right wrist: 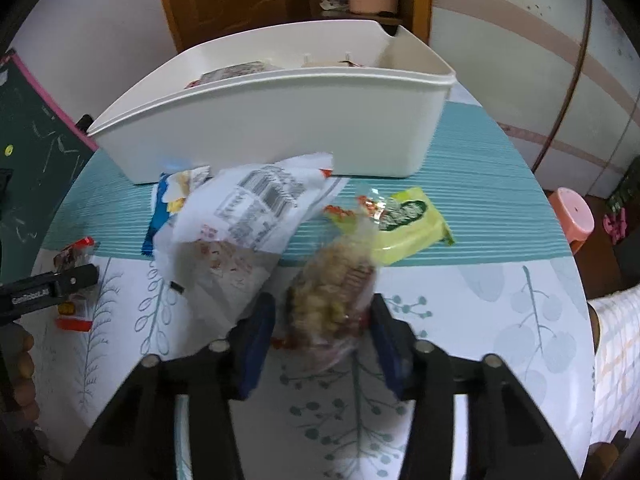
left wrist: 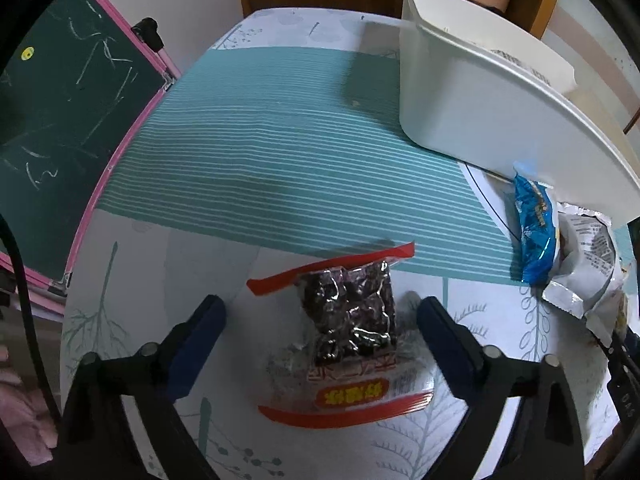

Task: Organize snacks
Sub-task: 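Grasp the red-edged chocolate candy pack with the left tool while the right tool grasps the clear nut bag, then lift both held snacks up toward the white tray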

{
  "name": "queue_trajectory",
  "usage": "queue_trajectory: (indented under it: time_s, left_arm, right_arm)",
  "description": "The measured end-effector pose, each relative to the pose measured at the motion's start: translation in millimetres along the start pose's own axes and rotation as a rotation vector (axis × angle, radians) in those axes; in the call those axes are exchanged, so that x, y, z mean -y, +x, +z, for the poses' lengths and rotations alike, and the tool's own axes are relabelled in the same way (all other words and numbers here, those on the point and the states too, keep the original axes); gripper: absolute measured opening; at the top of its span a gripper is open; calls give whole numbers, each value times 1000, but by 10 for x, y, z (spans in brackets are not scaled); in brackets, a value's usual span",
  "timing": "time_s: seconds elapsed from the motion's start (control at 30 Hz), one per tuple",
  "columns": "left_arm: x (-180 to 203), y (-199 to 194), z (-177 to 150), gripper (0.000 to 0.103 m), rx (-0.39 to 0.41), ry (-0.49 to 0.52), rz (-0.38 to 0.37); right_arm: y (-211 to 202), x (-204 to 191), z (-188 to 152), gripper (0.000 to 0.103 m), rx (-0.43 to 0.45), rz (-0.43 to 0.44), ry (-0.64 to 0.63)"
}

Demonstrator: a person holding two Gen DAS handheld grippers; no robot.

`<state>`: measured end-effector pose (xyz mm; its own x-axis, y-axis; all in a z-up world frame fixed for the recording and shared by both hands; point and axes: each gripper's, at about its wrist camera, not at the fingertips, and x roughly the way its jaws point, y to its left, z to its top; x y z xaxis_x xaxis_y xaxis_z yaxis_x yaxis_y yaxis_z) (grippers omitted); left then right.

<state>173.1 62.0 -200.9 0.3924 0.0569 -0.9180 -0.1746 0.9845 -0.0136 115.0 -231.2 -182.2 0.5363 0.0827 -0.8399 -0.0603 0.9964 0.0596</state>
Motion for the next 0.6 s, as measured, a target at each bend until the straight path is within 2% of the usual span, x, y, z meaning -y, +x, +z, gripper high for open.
queue_trajectory:
  time_s: [0.07,0.1,0.17,0.33,0.6]
  left_arm:
    - [8,-48,-31,75,15,7,-2]
    - [24,-87,-58,70,25,15,-4]
    - [46,-128,-87,49,40,29,-16]
    - [35,-169,-137,43,47,22,-31]
    - [63,-301,-237,41,38,43,-63]
  right_arm:
    - [-8,-8,0,46,3,-8,-7]
    - [0,5,12,45,2,-6,-3]
    - [2,25,30,45,-3,4,13]
    - [-24,28,8,41,-15,16,31]
    - [-111,-28,-73,38,-50,36,46]
